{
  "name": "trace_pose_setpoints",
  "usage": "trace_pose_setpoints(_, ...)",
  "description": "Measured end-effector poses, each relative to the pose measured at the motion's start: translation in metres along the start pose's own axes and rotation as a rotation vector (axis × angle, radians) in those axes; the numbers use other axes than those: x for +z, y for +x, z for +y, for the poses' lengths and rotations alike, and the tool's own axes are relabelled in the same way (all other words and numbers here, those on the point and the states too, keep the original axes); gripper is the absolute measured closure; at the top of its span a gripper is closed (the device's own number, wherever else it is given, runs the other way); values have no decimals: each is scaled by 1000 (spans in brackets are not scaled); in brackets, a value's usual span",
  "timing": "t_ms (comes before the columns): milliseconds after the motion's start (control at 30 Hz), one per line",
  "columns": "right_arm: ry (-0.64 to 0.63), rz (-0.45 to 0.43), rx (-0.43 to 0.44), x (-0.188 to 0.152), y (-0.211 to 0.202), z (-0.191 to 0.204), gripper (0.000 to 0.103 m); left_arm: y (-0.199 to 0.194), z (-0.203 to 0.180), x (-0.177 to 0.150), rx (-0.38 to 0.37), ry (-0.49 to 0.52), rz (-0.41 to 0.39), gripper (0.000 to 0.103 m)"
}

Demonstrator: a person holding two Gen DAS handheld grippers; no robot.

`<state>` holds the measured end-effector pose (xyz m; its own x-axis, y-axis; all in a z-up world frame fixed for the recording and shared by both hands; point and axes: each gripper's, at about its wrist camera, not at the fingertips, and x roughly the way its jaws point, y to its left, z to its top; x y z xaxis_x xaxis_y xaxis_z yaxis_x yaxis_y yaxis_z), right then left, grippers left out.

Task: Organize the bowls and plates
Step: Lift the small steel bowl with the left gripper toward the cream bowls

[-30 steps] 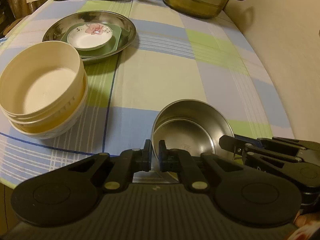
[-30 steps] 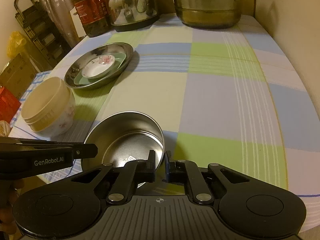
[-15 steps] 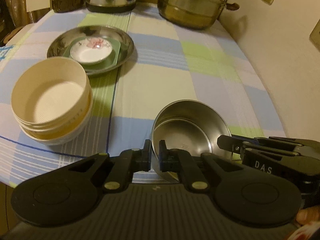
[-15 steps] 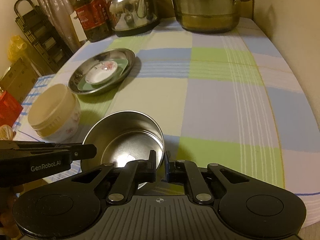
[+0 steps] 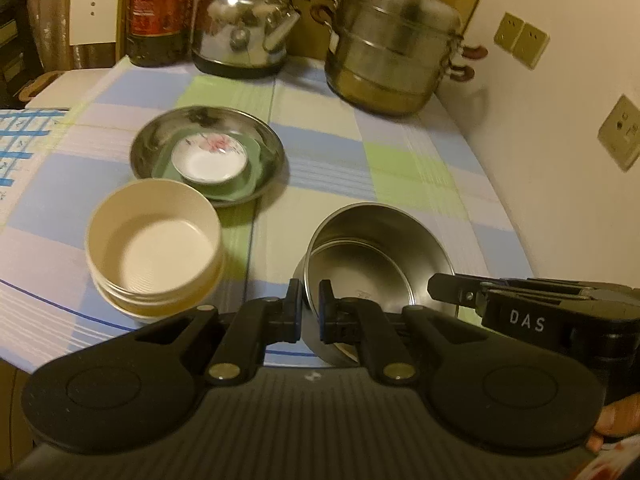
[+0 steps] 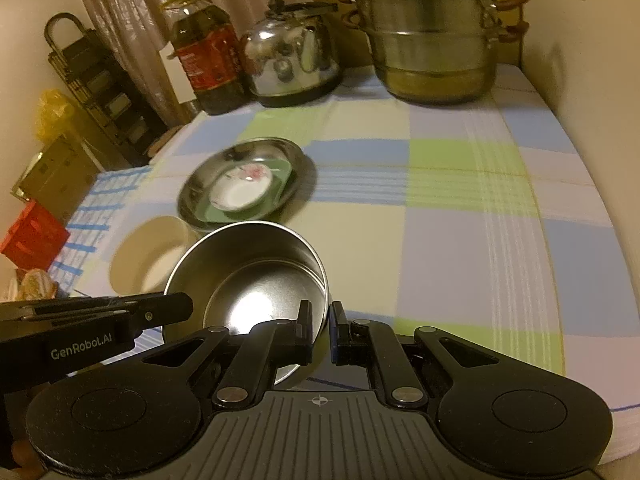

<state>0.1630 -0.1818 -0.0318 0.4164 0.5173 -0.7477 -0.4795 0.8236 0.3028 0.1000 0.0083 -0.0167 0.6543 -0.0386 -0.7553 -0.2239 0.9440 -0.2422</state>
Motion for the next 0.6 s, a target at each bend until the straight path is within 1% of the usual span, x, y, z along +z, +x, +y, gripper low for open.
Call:
trace_pose_setpoints(300, -22, -3, 77, 27, 2, 35, 95, -29, 35, 16, 38, -57, -63, 97)
trace_pose_setpoints(433, -32, 8, 121, 40, 12, 54, 95, -40, 55, 24, 63, -83, -90, 97)
trace_pose_setpoints(600, -52, 20, 155, 52, 30, 78, 95, -48, 79, 34, 90, -115, -110, 97)
